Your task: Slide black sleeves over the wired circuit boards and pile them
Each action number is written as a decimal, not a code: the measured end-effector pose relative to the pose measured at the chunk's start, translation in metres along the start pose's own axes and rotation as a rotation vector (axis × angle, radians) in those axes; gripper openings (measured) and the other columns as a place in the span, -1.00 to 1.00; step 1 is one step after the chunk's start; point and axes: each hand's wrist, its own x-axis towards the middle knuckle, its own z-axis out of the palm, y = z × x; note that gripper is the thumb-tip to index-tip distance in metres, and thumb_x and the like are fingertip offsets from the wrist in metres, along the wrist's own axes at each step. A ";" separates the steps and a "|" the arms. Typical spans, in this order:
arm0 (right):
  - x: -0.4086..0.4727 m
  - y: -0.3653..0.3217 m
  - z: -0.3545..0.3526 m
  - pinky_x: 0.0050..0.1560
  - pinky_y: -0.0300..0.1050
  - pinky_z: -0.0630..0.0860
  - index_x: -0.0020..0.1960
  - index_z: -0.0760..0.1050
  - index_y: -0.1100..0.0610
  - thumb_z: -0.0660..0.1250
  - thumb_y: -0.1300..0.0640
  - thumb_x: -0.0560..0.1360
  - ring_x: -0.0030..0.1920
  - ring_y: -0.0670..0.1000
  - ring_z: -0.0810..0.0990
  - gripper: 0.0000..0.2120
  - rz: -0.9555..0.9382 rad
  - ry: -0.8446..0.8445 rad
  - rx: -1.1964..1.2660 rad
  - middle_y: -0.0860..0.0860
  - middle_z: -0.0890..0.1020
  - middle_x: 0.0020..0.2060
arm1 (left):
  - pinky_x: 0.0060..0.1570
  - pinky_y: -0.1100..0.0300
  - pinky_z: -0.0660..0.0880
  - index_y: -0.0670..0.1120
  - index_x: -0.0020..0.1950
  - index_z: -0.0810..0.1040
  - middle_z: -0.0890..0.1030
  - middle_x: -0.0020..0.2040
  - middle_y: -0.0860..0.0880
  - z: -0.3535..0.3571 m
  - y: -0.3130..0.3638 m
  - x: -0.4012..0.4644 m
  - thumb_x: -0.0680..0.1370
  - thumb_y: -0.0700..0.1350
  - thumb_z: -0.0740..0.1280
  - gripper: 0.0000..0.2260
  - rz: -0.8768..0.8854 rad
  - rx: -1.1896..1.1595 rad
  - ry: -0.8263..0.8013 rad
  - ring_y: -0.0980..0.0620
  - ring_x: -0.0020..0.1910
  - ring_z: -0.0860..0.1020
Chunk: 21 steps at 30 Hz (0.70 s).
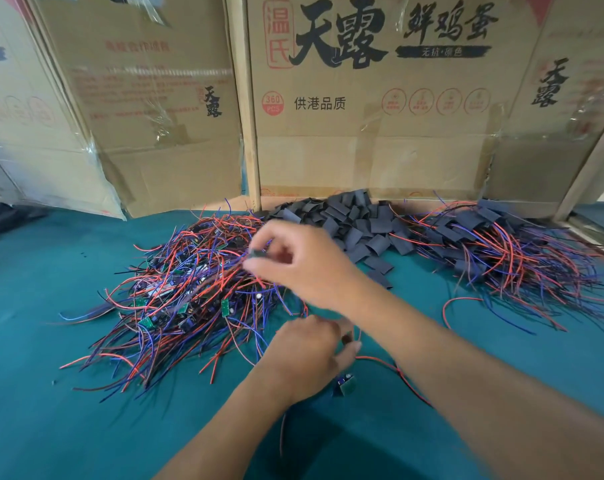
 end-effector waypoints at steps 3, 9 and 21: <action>-0.023 0.008 -0.036 -0.41 -0.34 0.33 -0.13 0.61 -0.03 0.47 0.06 0.46 -0.36 -0.16 0.46 -0.96 0.132 0.195 0.518 -0.15 0.56 -0.34 | -0.16 0.09 0.45 0.03 0.01 0.53 0.61 -0.23 -0.01 0.001 0.003 -0.001 0.63 0.16 0.19 -0.75 0.054 -0.039 0.068 -0.06 -0.21 0.55; -0.073 0.040 -0.071 -0.14 -0.12 0.47 -0.07 0.56 0.06 0.36 0.04 0.48 -0.10 0.00 0.63 -0.90 0.349 0.443 1.149 0.01 0.63 -0.13 | -0.33 0.17 0.33 0.03 -0.15 0.54 0.40 -0.47 0.07 0.003 -0.002 0.001 0.60 0.05 0.32 -0.83 0.044 -0.411 0.080 0.11 -0.46 0.33; -0.098 0.055 -0.077 -0.06 -0.01 0.64 -0.11 0.55 0.15 0.27 -0.04 0.50 -0.14 0.06 0.70 -0.74 0.506 0.472 1.423 0.04 0.64 -0.25 | -0.41 0.36 0.30 -0.06 -0.24 0.59 0.48 -0.47 0.19 -0.002 -0.027 0.017 0.58 -0.18 0.35 -0.81 -0.287 -0.708 0.305 0.21 -0.48 0.36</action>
